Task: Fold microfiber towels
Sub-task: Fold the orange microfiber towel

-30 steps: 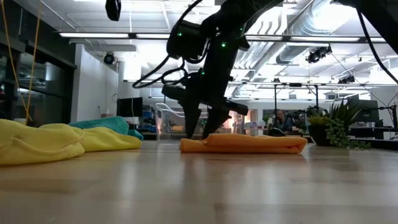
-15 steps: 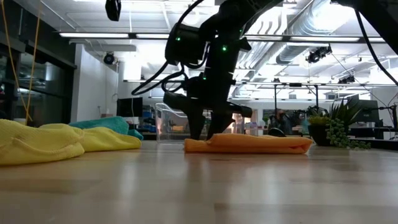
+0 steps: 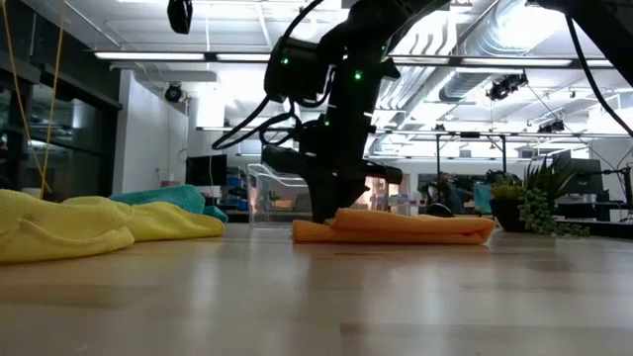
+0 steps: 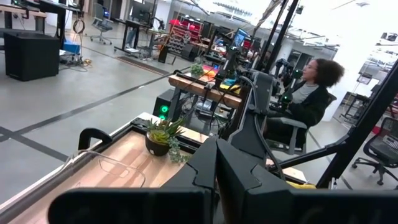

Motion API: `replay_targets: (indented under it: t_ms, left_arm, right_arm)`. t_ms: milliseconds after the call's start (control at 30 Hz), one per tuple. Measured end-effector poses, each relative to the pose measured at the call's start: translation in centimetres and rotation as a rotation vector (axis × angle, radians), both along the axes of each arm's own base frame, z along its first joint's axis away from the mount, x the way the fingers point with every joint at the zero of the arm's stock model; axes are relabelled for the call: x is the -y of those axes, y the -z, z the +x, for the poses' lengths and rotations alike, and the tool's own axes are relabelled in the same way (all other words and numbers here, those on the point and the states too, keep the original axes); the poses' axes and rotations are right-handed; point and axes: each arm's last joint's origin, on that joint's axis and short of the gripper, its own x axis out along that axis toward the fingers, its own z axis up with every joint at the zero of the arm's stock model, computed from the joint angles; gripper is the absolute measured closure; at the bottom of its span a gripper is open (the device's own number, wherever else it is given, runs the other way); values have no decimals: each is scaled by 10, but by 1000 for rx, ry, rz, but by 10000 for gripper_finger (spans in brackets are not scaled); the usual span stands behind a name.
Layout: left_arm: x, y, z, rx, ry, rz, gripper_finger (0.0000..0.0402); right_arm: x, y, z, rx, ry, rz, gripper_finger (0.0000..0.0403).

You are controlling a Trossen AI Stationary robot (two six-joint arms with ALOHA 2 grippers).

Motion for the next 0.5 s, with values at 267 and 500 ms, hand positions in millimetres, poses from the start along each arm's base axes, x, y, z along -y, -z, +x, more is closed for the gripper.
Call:
replay_targets:
  t_ms: [267,500]
  left_arm:
    - [0,0,0,0,-1,-1,401]
    - [0,0,0,0,-3,-3,401]
  right_arm:
    - [4,-19,-5,28,11,-9,359]
    - [13,-27,1,105,10,2,366]
